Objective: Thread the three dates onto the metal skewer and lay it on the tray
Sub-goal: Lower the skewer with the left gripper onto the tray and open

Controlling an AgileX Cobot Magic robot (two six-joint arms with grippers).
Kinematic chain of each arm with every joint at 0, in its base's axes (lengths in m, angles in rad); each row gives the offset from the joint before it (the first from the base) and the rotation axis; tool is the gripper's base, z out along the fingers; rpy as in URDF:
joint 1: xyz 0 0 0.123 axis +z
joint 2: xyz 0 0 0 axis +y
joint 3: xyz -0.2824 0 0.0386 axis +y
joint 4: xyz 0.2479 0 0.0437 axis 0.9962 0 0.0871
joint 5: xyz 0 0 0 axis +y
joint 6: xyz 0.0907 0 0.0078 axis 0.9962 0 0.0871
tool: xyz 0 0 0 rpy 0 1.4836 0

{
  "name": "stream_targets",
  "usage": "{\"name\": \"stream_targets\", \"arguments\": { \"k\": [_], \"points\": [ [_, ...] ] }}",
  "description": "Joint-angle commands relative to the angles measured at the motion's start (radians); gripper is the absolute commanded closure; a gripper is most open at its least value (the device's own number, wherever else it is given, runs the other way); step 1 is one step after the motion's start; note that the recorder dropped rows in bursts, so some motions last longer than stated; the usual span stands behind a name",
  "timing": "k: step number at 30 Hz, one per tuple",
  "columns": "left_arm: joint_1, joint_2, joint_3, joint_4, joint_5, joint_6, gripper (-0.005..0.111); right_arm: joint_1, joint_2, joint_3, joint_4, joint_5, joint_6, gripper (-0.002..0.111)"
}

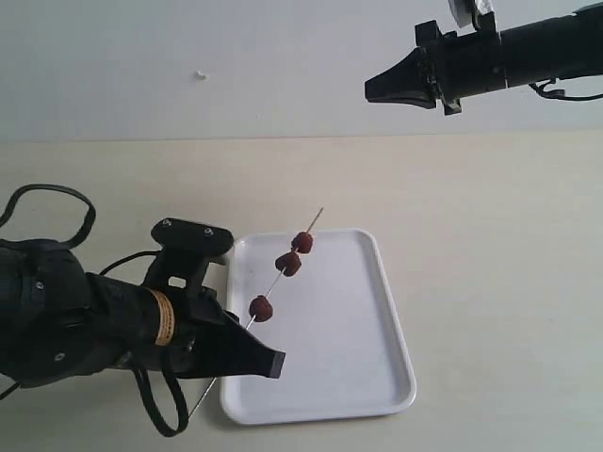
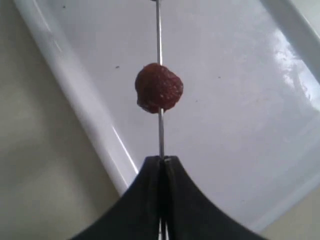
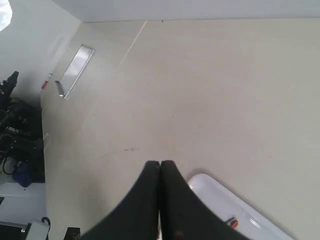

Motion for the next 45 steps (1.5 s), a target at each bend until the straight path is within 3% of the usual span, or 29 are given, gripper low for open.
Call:
{"name": "stream_targets", "arguments": {
  "k": [1,15,24,30,39,45],
  "points": [
    [0.0,0.013,0.004,-0.003,-0.02,-0.041,0.107,-0.004,-0.001,-0.001,-0.001,0.002,-0.004,0.108],
    [0.0,0.074,-0.11,-0.003,0.129,-0.023,0.106,-0.004,-0.001,-0.001,-0.002,0.002,-0.011,0.108],
    [0.0,0.074,-0.111,-0.003,0.159,0.003,0.079,-0.004,-0.001,-0.001,0.002,0.002,-0.012,0.108],
    [0.0,0.07,-0.111,-0.001,0.159,0.003,0.07,-0.004,-0.001,-0.001,0.002,0.002,-0.012,0.108],
    [0.002,-0.059,-0.111,0.076,0.234,0.008,0.067,-0.004,-0.012,-0.001,-0.004,0.002,-0.013,0.108],
    [0.002,-0.189,-0.095,0.139,0.279,0.004,0.071,-0.004,-0.112,0.002,-0.106,0.002,-0.008,0.108]
  ]
}}
